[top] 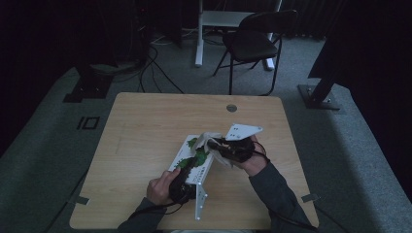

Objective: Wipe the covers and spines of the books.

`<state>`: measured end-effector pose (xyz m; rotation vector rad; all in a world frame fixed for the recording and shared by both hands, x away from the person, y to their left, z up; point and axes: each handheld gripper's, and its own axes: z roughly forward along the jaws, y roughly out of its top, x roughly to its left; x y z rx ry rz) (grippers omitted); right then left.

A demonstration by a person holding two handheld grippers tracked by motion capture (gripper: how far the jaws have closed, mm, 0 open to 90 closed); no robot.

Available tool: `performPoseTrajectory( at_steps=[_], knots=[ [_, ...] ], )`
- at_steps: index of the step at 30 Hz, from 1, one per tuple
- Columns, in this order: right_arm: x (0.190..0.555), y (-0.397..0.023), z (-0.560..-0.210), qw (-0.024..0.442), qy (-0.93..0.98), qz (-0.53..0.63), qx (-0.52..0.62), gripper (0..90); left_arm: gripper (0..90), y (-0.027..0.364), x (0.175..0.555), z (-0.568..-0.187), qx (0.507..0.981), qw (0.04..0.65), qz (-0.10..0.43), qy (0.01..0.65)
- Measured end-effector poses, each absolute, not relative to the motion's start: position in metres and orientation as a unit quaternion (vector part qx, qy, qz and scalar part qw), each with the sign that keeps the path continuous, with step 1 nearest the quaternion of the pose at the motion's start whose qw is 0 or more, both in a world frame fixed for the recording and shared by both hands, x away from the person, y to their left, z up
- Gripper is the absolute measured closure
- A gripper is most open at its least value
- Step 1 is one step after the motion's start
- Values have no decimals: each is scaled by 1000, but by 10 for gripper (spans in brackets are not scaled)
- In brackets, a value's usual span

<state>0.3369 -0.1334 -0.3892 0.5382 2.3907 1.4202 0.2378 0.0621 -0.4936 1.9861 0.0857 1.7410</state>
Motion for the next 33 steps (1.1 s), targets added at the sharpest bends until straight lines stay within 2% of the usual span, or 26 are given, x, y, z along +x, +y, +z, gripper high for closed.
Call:
performPoseTrajectory(
  at_steps=[12, 33],
  knots=[
    [322, -123, -391, 132, 853, 481, 150, 818, 780, 62, 239, -495, 731, 241, 637, 29],
    [299, -113, -390, 57, 867, 488, 84, 818, 780, 62, 239, -496, 732, 238, 637, 26]
  ],
)
